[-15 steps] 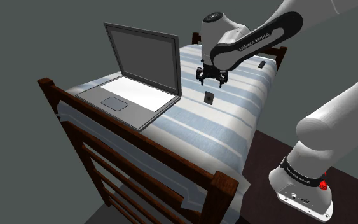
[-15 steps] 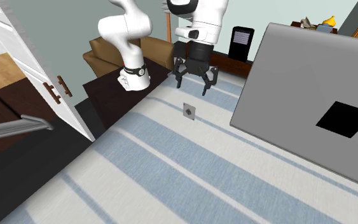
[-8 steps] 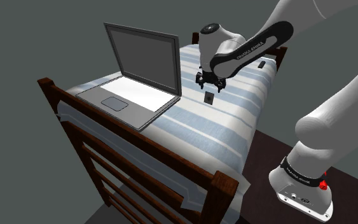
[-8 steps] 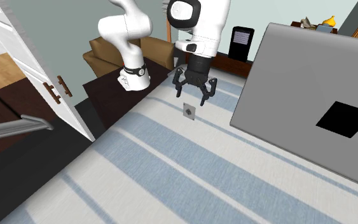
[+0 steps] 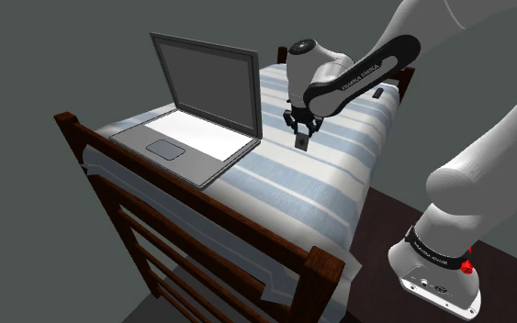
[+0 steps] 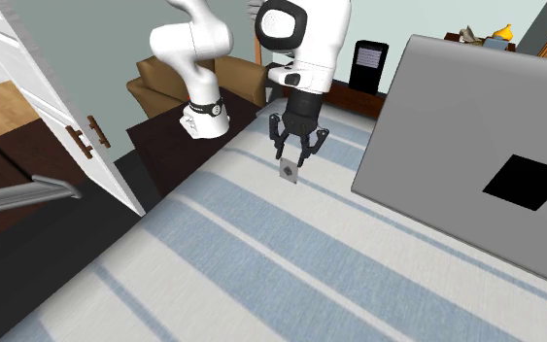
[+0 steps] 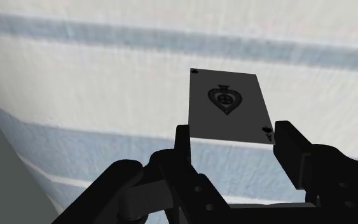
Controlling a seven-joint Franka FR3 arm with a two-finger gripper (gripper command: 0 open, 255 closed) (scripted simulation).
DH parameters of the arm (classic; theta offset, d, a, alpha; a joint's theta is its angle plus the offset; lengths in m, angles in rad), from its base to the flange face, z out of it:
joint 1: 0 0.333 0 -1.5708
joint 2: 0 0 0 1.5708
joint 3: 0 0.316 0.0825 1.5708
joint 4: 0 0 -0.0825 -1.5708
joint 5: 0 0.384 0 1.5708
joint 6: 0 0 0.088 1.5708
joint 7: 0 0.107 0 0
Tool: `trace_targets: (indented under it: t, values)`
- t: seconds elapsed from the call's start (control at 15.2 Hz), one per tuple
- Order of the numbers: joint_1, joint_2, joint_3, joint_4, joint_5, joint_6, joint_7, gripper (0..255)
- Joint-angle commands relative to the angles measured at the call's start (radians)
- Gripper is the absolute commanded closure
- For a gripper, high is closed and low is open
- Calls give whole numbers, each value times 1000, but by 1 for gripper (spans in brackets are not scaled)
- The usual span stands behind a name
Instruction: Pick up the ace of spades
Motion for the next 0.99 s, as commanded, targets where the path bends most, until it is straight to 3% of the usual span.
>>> trace_targets:
  t: [0.0, 0.26, 0.92]
  values:
    - [0, 1, 0, 0, 0, 0, 0, 255]
    - [0, 1, 0, 1, -1, 0, 0, 255]
    - [19, -86, -16, 53, 97, -110, -106, 255]
